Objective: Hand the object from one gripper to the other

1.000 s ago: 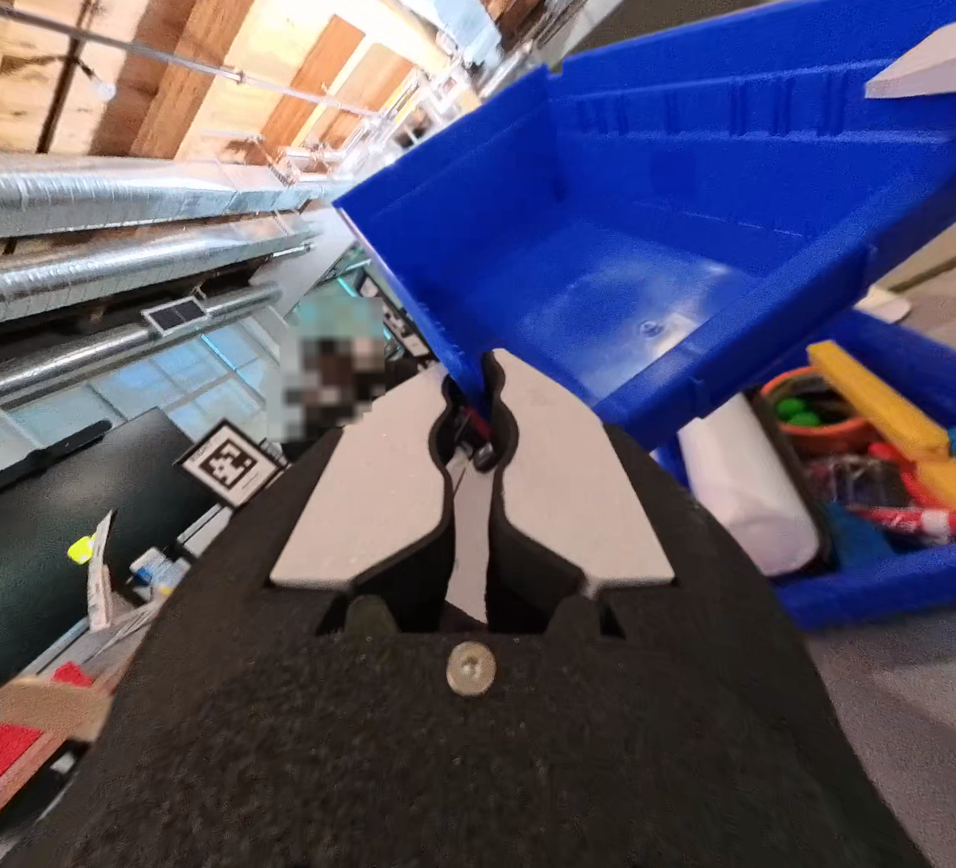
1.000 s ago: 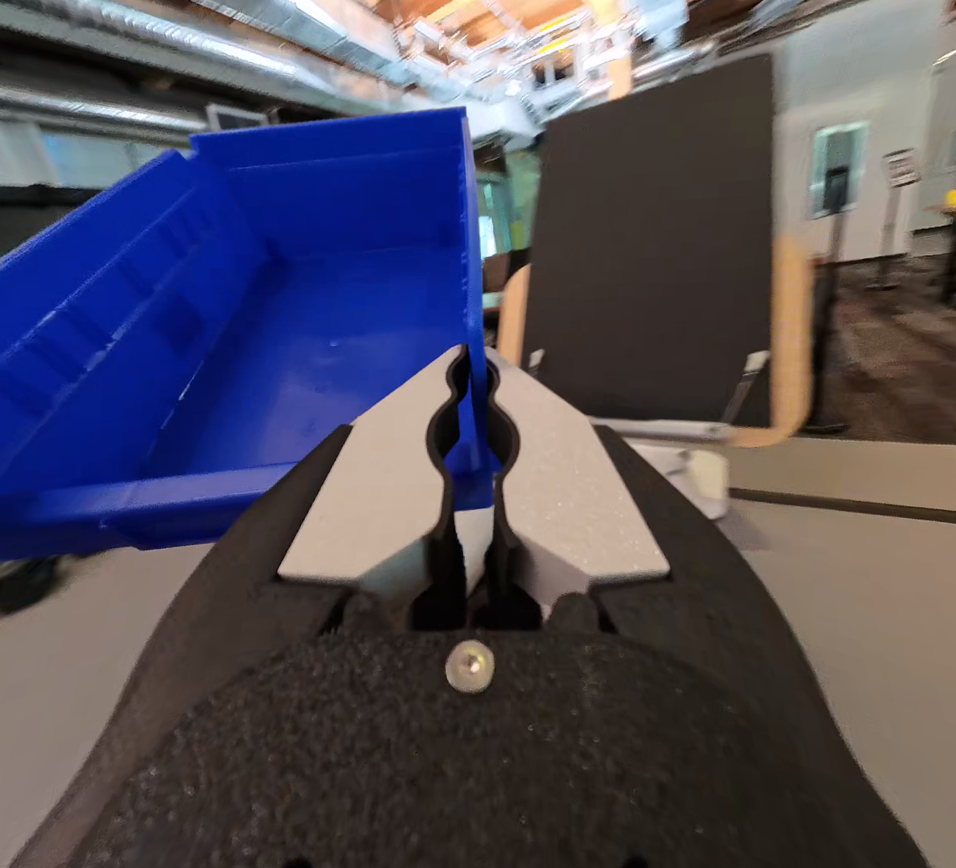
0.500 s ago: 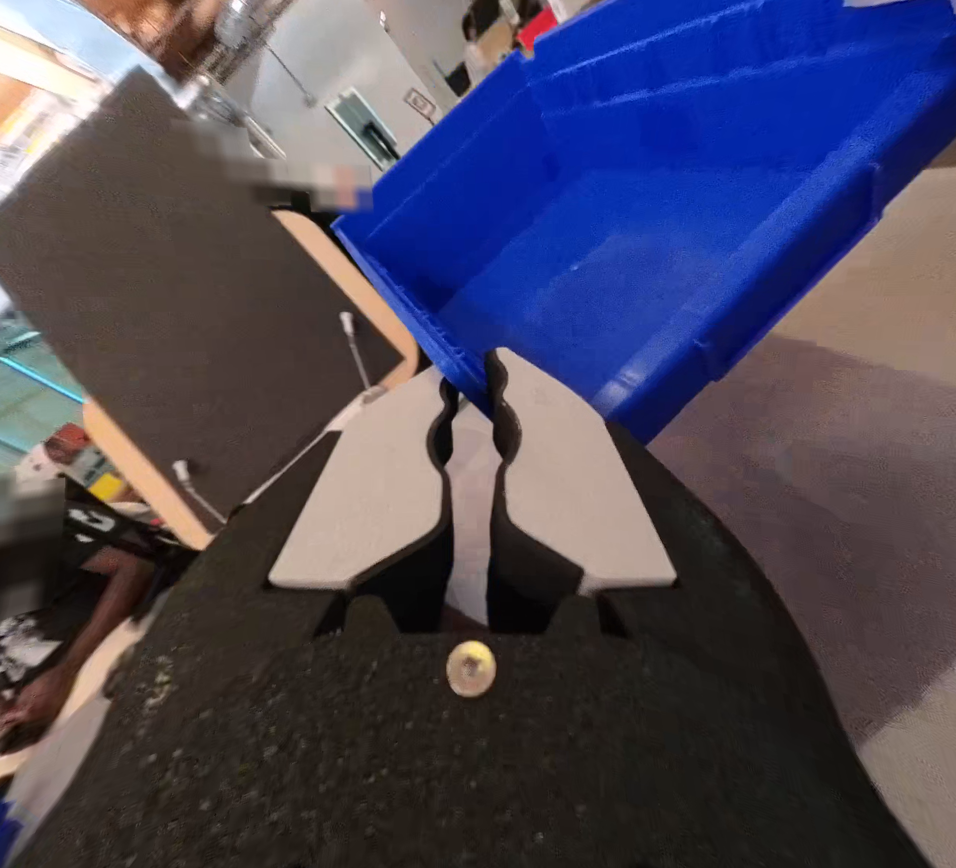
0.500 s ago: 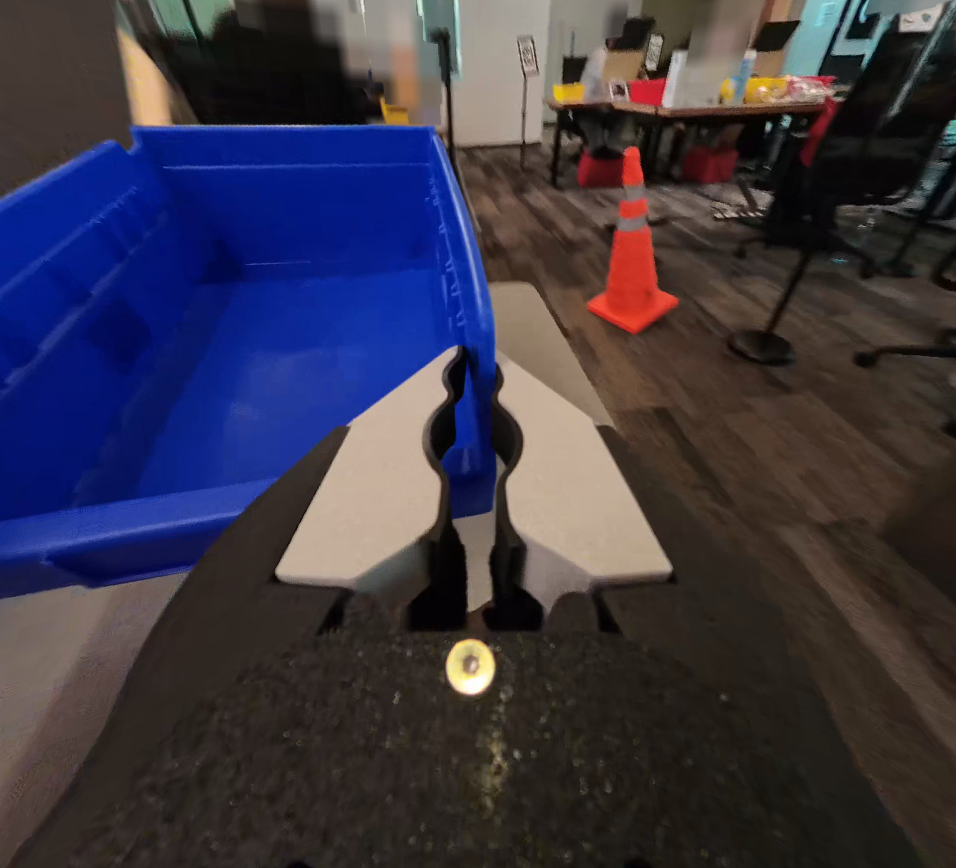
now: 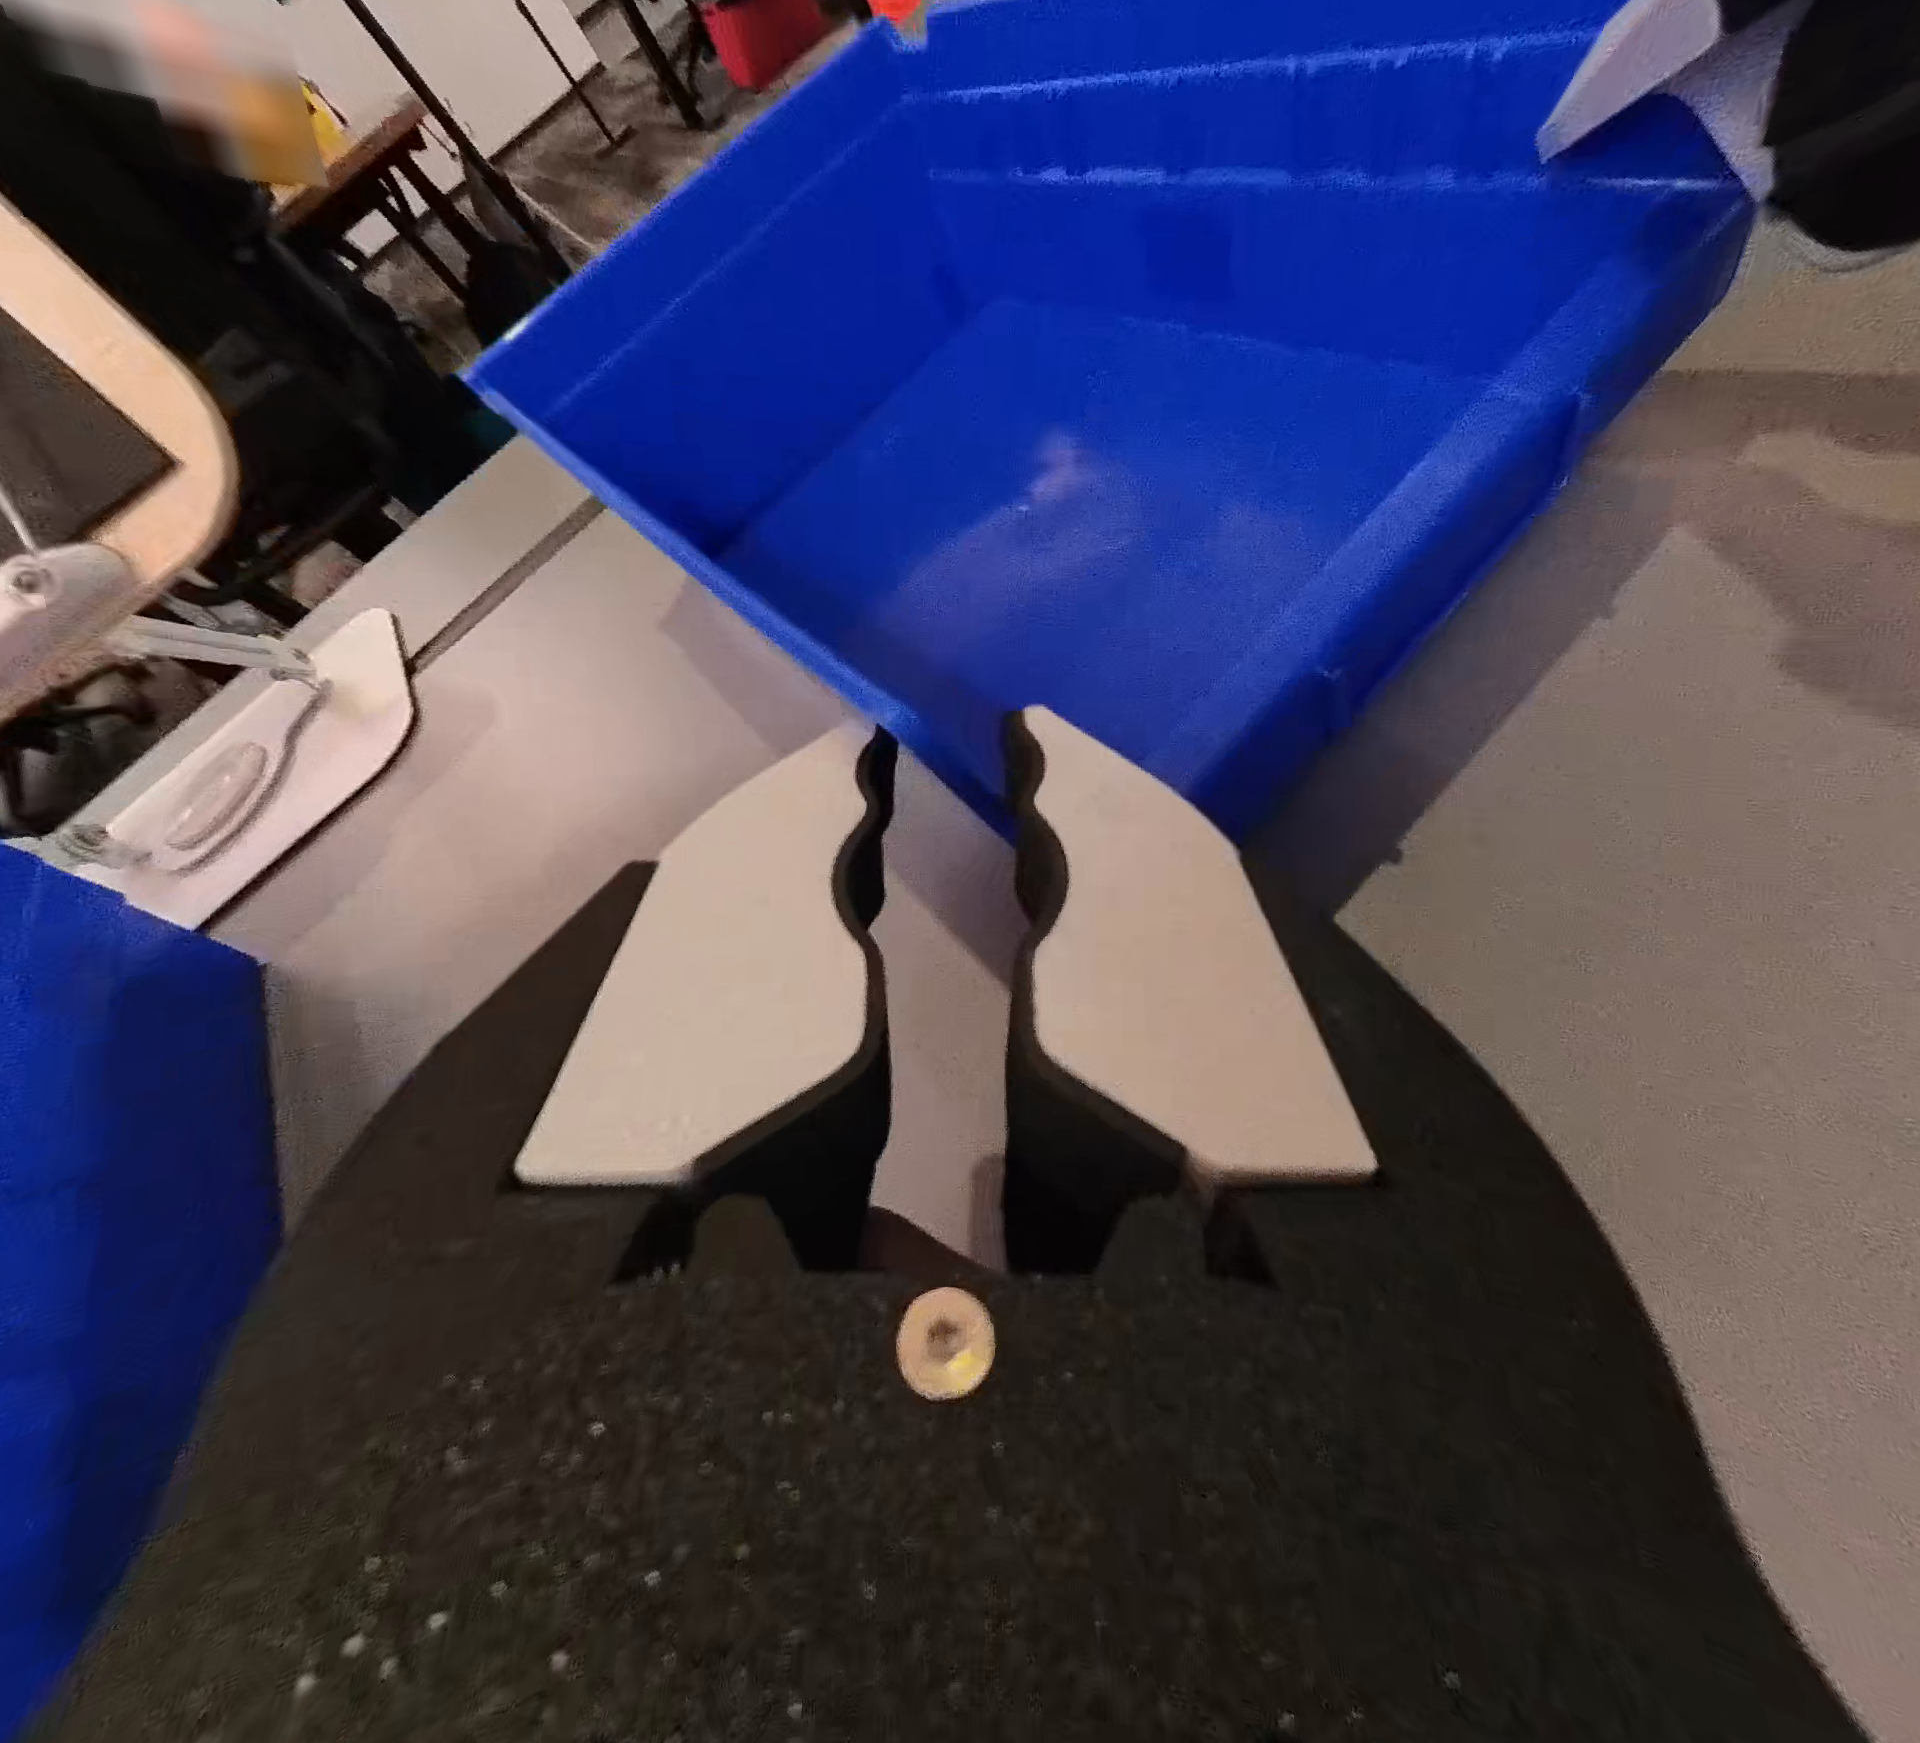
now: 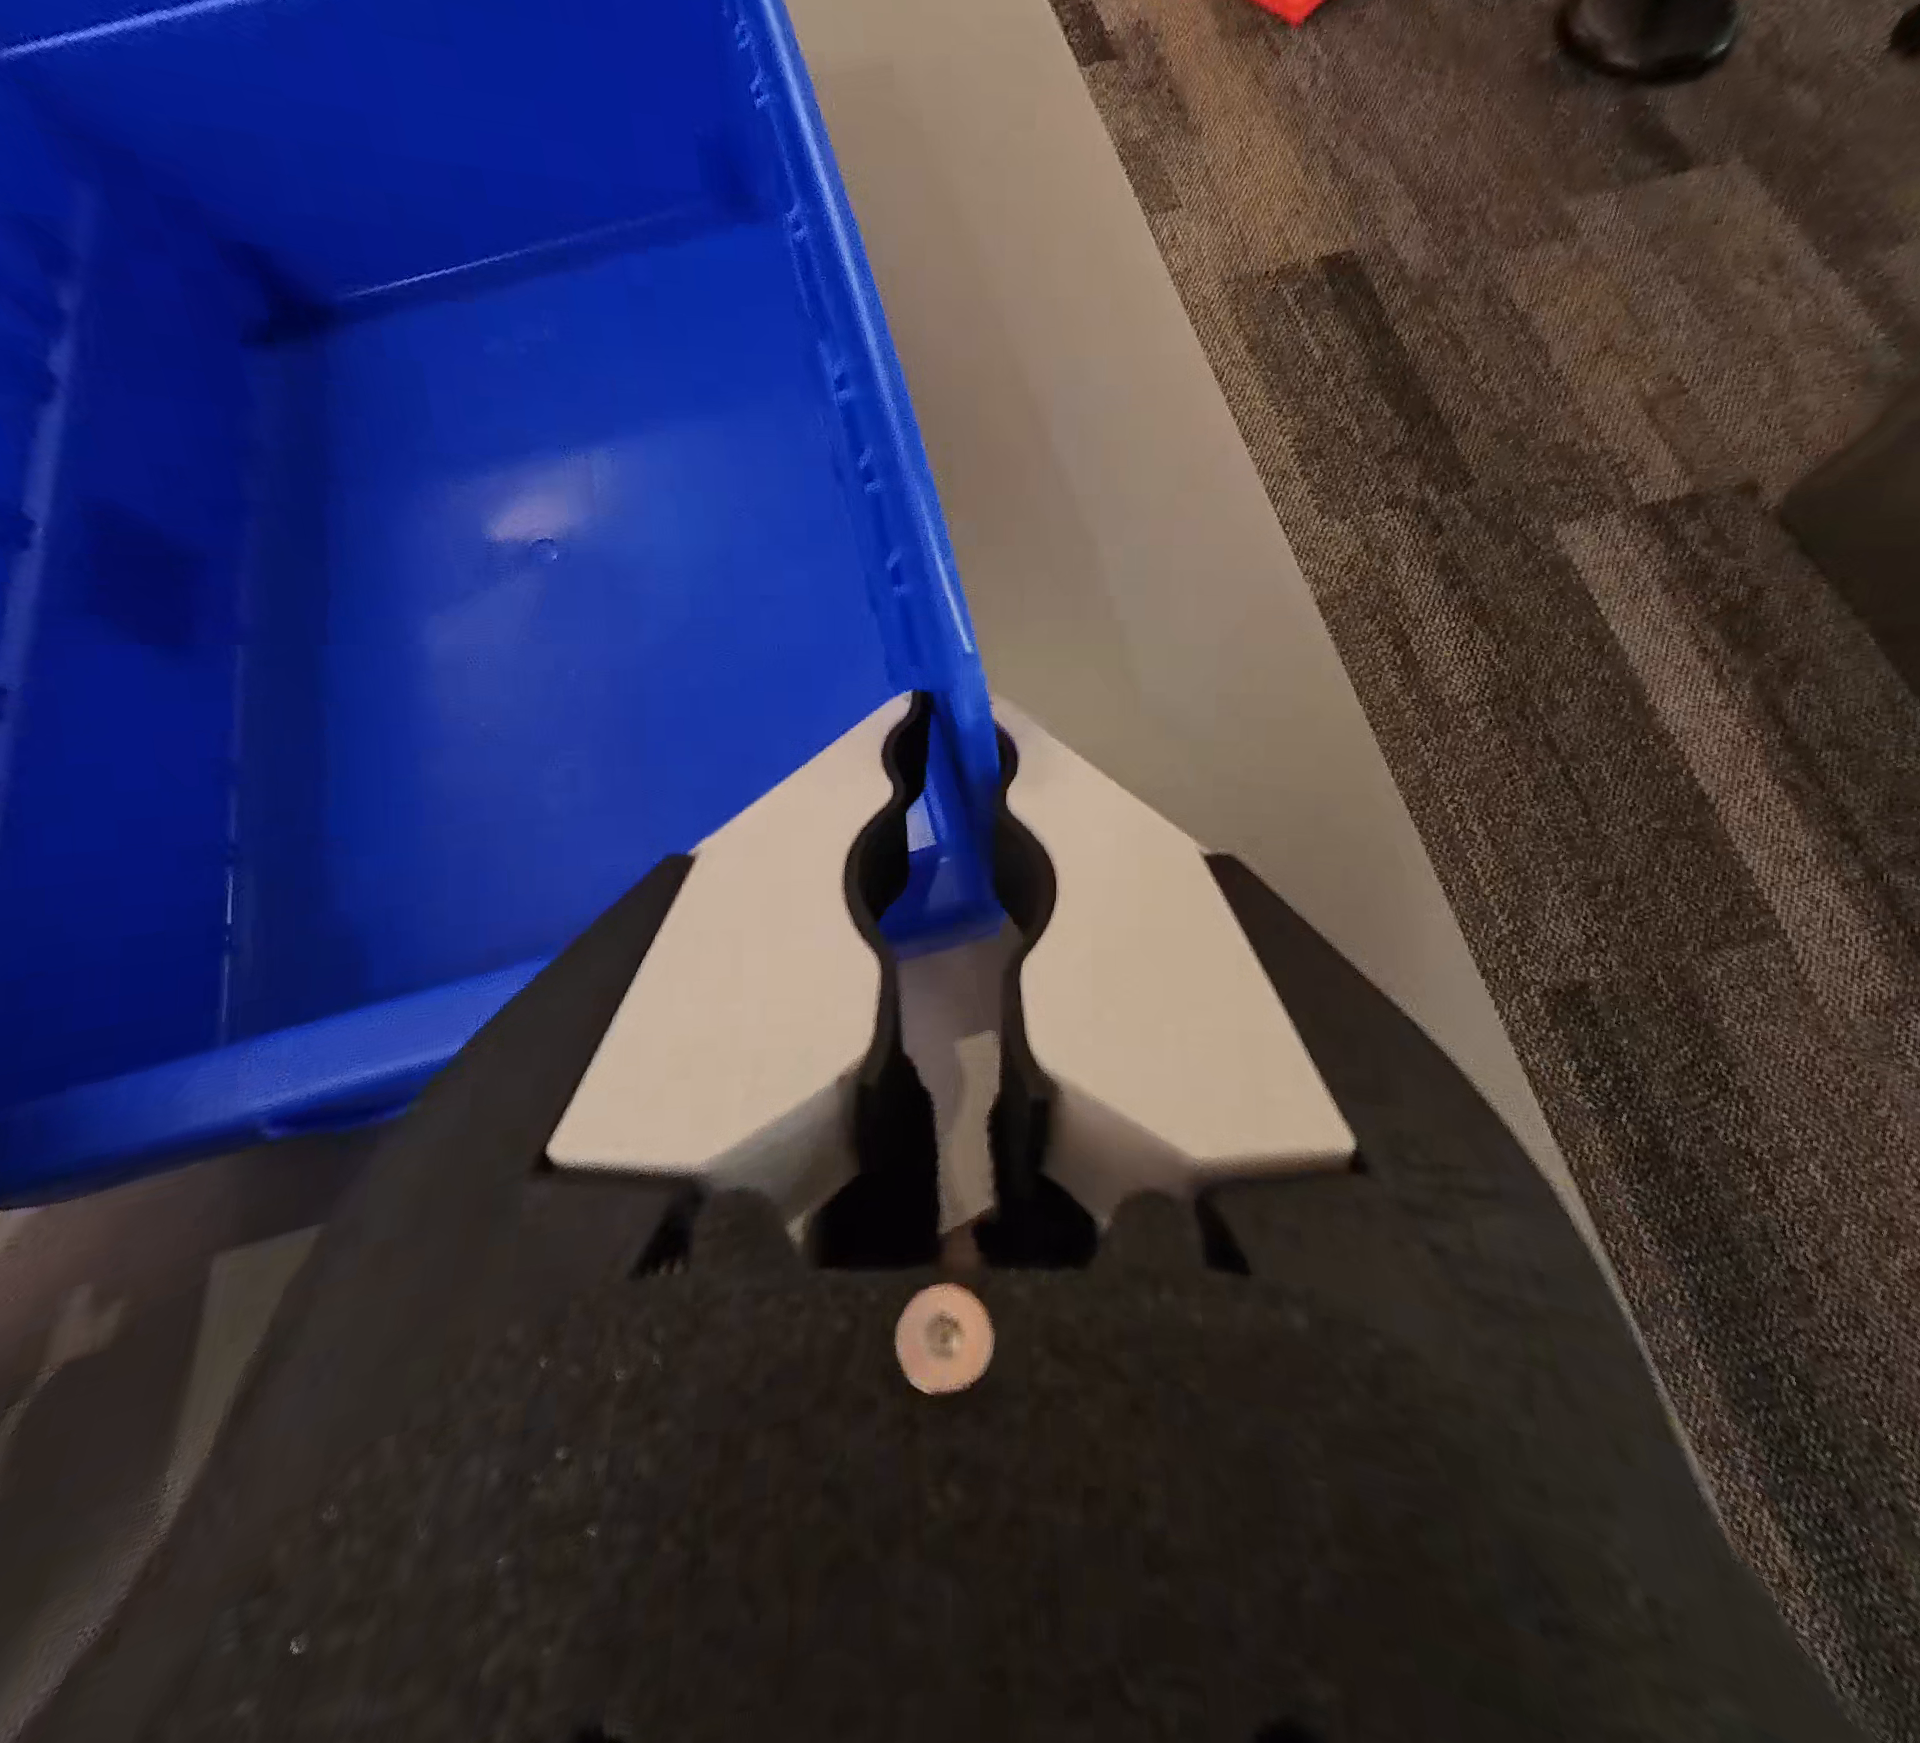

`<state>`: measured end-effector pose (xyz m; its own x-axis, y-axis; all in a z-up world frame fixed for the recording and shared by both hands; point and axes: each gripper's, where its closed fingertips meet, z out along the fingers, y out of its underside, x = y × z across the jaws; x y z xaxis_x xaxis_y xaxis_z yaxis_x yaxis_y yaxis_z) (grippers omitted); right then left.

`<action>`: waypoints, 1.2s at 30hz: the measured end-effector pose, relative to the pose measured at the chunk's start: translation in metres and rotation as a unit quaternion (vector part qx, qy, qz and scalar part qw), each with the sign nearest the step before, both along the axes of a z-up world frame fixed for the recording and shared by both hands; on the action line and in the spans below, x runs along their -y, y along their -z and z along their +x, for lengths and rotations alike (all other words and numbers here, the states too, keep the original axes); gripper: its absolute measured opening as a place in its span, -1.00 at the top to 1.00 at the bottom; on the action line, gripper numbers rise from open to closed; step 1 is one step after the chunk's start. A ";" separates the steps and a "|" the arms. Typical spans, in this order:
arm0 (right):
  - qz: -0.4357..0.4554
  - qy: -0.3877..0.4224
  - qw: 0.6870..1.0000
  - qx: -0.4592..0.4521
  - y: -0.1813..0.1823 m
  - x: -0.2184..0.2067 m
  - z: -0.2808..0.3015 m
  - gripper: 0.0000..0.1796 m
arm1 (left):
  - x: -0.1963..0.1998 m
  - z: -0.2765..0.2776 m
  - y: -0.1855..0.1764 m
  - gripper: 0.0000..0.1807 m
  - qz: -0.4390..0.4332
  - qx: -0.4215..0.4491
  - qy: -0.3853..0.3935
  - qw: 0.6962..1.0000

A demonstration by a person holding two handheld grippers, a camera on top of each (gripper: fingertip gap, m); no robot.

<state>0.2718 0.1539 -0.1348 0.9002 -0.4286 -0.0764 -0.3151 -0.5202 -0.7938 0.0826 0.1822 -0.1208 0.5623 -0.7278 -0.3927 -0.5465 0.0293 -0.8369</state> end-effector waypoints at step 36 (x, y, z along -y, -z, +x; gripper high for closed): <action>0.080 -0.277 0.952 0.097 0.001 -0.107 -0.432 0.79 | -0.111 -0.424 0.012 0.90 -0.159 0.149 -0.211 0.953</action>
